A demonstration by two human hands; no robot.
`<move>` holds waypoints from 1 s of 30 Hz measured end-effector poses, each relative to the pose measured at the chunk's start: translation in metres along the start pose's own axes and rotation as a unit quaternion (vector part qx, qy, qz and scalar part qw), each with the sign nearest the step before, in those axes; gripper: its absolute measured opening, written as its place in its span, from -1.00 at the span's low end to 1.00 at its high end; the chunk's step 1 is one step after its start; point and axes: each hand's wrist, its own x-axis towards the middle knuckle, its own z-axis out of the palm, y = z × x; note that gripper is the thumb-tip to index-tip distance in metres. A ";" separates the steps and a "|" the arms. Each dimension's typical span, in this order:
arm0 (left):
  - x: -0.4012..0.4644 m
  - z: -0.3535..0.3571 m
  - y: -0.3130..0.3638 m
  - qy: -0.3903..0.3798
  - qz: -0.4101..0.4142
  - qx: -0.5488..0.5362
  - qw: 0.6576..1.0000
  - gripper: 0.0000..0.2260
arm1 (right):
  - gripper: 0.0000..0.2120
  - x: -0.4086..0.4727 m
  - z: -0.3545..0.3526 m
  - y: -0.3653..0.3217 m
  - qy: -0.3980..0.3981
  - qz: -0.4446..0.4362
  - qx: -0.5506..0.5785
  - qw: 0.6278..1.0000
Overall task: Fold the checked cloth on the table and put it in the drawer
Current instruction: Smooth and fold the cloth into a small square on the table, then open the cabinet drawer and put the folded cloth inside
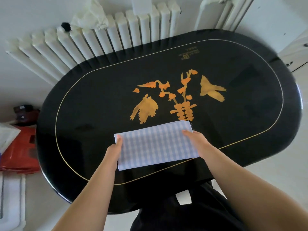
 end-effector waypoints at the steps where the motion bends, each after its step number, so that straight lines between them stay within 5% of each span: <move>1: -0.004 0.007 -0.002 -0.012 0.010 -0.029 0.999 -0.33 | -0.81 -0.003 -0.011 0.004 -0.005 -0.007 0.018 1.000; 10: -0.099 0.129 0.032 -0.095 0.074 -0.020 0.993 0.07 | -0.57 -0.014 -0.177 0.042 -0.048 -0.053 0.141 0.987; 19: -0.216 0.323 0.067 -0.139 0.160 -0.039 0.976 -0.19 | -0.64 -0.037 -0.392 0.049 0.041 -0.196 0.170 0.965; 24: -0.269 0.418 0.099 -0.169 0.211 -0.058 0.961 -0.38 | -0.87 -0.037 -0.495 0.038 0.142 -0.271 0.153 0.940; 30: -0.312 0.488 0.159 -0.178 0.302 -0.012 0.936 -0.47 | -0.78 -0.002 -0.583 0.011 0.233 -0.288 0.096 0.924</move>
